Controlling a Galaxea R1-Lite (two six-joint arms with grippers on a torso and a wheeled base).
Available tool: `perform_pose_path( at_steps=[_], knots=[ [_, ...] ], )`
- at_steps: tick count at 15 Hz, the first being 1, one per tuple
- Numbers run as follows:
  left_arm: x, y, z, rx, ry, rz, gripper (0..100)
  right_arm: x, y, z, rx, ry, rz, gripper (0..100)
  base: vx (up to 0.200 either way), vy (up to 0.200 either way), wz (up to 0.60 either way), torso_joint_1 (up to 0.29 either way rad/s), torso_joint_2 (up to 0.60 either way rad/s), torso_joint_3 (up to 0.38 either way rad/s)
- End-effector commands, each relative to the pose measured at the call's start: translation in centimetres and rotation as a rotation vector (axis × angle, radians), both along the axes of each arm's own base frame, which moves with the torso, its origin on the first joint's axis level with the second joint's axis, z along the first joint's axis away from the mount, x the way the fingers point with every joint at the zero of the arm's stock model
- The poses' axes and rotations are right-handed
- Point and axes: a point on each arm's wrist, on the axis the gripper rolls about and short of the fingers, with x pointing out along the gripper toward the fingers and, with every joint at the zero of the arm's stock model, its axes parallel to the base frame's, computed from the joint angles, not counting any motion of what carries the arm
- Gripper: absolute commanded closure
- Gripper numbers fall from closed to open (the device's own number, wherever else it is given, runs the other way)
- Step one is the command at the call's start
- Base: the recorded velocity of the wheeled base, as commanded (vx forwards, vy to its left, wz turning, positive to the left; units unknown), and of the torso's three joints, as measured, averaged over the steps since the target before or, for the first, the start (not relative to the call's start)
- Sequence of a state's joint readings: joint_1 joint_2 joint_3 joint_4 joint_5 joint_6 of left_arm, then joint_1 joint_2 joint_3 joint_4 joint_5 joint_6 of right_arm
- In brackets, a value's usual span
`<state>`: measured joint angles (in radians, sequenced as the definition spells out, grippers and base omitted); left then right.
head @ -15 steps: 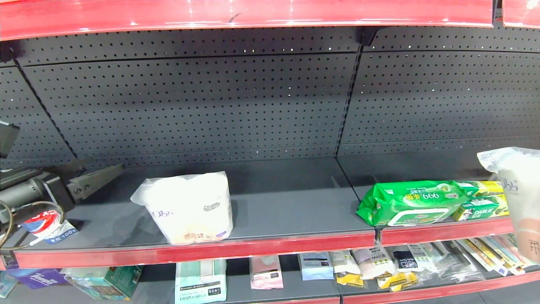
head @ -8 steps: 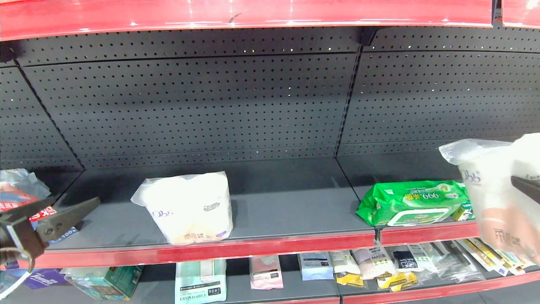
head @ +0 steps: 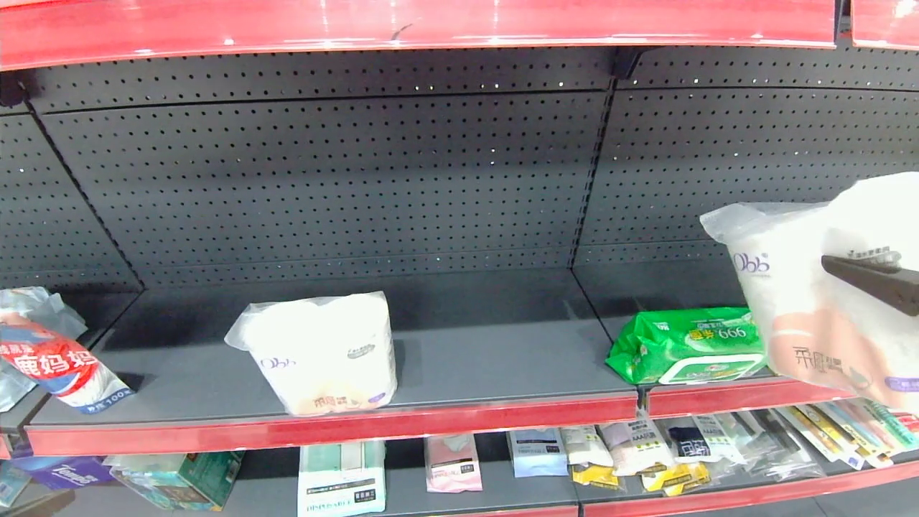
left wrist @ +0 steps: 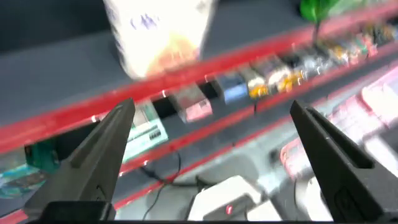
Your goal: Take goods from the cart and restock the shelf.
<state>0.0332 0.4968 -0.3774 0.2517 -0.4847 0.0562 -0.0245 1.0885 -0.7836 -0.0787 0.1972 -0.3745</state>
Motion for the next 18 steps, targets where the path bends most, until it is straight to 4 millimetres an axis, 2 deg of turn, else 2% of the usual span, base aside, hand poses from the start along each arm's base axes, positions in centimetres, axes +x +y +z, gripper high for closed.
perform_pose_path(
  at_steps=[1, 3, 6, 10, 18],
  knots=[
    [-1.4, 0.4, -0.4, 0.098, -0.082, 0.207, 0, 1.0, 0.0, -0.3, 0.009, 0.029, 0.016, 100, 0.000, 0.000, 0.00, 0.000, 0.00, 0.000],
    [-2.0, 0.6, -0.7, 0.117, -0.151, 0.292, 0, 1.7, 0.1, -0.7, 0.020, 0.054, 0.042, 100, 0.000, 0.000, 0.00, 0.000, 0.00, 0.000],
    [-3.2, 0.5, -2.8, 0.131, -0.195, 0.292, 0, 2.5, 0.6, -1.1, 0.027, 0.078, 0.094, 100, 0.000, 0.000, 0.00, 0.000, 0.00, 0.000],
    [-3.2, 0.5, -3.1, 0.156, -0.181, 0.284, 0, 3.9, 1.1, -0.3, 0.035, 0.053, 0.123, 100, 0.000, 0.000, 0.00, 0.000, 0.00, 0.000],
    [-3.3, 0.5, -3.9, 0.156, -0.176, 0.284, 0, 5.1, 1.3, -0.4, 0.033, 0.066, 0.128, 100, 0.000, 0.000, 0.60, 0.058, -0.13, -0.066]
  ],
)
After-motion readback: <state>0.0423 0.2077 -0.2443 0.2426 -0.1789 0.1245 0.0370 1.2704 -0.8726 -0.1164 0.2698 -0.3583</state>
